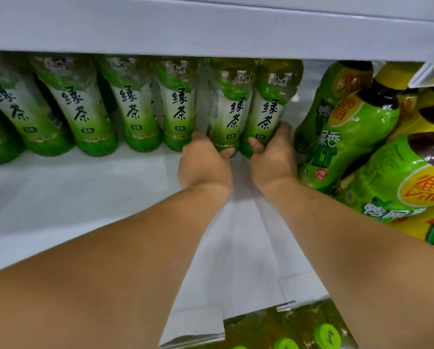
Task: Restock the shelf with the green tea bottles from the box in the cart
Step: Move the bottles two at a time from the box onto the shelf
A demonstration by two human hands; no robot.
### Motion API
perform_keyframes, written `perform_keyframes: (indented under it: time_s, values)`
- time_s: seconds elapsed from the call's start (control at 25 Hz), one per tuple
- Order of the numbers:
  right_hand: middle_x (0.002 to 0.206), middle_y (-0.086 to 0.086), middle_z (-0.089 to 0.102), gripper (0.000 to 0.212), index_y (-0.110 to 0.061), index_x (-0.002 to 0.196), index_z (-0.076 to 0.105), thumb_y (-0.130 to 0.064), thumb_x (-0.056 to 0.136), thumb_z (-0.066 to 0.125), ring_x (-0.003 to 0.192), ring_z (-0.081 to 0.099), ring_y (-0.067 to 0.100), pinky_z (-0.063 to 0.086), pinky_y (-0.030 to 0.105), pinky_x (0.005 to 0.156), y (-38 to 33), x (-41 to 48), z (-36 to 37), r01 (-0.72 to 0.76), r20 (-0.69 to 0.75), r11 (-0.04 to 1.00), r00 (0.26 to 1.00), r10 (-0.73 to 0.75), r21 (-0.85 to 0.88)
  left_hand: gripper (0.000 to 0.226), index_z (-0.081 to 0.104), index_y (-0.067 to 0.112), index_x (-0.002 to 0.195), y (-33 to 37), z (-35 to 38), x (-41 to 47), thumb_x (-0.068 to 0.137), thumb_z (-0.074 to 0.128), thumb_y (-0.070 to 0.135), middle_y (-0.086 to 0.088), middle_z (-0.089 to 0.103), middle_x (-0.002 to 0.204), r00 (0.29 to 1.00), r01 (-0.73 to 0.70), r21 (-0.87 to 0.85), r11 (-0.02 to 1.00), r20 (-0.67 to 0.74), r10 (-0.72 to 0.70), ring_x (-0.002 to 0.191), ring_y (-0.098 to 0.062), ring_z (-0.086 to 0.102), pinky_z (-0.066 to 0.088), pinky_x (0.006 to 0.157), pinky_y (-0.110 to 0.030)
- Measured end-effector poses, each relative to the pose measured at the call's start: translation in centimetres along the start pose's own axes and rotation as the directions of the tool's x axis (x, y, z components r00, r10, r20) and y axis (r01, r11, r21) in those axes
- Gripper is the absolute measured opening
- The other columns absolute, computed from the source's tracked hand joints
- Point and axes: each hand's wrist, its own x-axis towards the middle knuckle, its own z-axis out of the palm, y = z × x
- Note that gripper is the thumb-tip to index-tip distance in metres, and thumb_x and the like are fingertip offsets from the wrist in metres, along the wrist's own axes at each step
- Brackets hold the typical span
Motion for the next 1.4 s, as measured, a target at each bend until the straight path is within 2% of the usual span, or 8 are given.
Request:
perform_keyframes:
  time_s: [0.12,0.24,0.36,0.56,0.72,0.96,1.2,1.4]
  values:
    - [0.125,0.010,0.062,0.037,-0.010,0.130,0.047,-0.021,0.097,0.061,0.112,0.058,0.028,0.025,0.021,0.067,0.1,0.9,0.2,0.018,0.020,0.999,1.000,-0.017,-0.040,0.041,0.054,0.009,0.120,0.3,0.6,0.0,0.093,0.066,0.037,-0.015,0.066,0.114,1.000,-0.009,0.048,0.999,-0.009,0.009,0.106,-0.039,0.062,0.040,0.072,-0.036]
    - [0.127,0.010,0.062,0.040,-0.010,0.134,0.047,-0.020,0.098,0.061,0.113,0.058,0.027,0.024,0.016,0.065,0.4,1.4,0.5,0.045,0.019,0.999,0.999,-0.045,-0.004,0.037,0.051,0.010,0.123,0.7,0.9,0.4,0.098,0.059,0.036,-0.016,0.065,0.117,1.000,-0.016,0.088,0.996,-0.005,0.017,0.107,-0.040,0.061,0.037,0.072,-0.035]
    - [0.128,0.010,0.060,0.043,-0.012,0.138,0.045,-0.019,0.098,0.060,0.116,0.057,0.026,0.030,0.015,0.074,1.0,1.8,1.1,0.061,0.036,0.996,0.997,-0.063,0.068,0.037,0.049,0.011,0.125,0.7,1.3,0.4,0.100,0.055,0.037,-0.016,0.064,0.117,1.000,-0.021,0.111,0.994,-0.021,0.023,0.107,-0.040,0.060,0.036,0.073,-0.035]
    - [0.133,0.011,0.057,0.053,-0.015,0.147,0.037,-0.027,0.099,0.056,0.120,0.055,0.030,0.045,0.034,0.093,1.5,2.3,1.8,0.090,0.049,0.994,0.994,-0.093,0.059,0.038,0.048,0.014,0.126,0.1,1.7,0.4,0.099,0.055,0.039,-0.016,0.066,0.113,0.996,-0.054,0.086,0.995,-0.064,0.059,0.103,-0.041,0.060,0.038,0.072,-0.036]
    - [0.123,0.009,0.065,0.038,-0.013,0.130,0.045,-0.032,0.099,0.057,0.110,0.061,0.030,0.045,0.031,0.081,1.6,2.5,1.7,0.007,0.064,0.997,0.998,-0.012,0.079,0.037,0.058,0.015,0.118,-0.2,1.6,0.5,0.093,0.065,0.041,-0.014,0.069,0.107,0.989,-0.084,0.048,0.995,-0.118,0.089,0.097,-0.040,0.062,0.046,0.074,-0.036]
    - [0.116,0.007,0.066,0.032,-0.020,0.124,0.060,-0.037,0.096,0.059,0.105,0.063,0.027,0.050,0.032,0.087,2.4,2.9,2.3,0.091,0.001,0.992,0.996,-0.092,0.088,0.035,0.068,0.016,0.099,-0.8,1.6,0.5,0.084,0.074,0.046,-0.008,0.070,0.091,0.977,-0.100,-0.005,0.995,-0.188,0.098,0.086,-0.034,0.063,0.046,0.069,-0.033]
    - [0.119,0.007,0.069,0.033,-0.015,0.124,0.058,-0.036,0.098,0.058,0.108,0.063,0.028,0.042,0.024,0.079,2.4,2.9,2.1,0.081,0.002,0.992,0.997,-0.081,0.092,0.038,0.065,0.018,0.111,-0.5,1.8,0.3,0.087,0.070,0.046,-0.007,0.071,0.102,0.976,-0.051,0.055,0.997,-0.207,0.061,0.093,-0.036,0.064,0.040,0.068,-0.031]
    - [0.111,0.008,0.070,0.032,-0.016,0.121,0.060,-0.038,0.097,0.056,0.102,0.064,0.029,0.051,0.032,0.082,2.7,3.0,2.6,0.139,-0.026,0.988,0.990,-0.138,0.074,0.032,0.065,0.016,0.105,-0.5,1.7,0.5,0.087,0.071,0.042,-0.008,0.069,0.094,0.974,-0.084,0.038,0.996,-0.210,0.090,0.088,-0.036,0.062,0.046,0.070,-0.034]
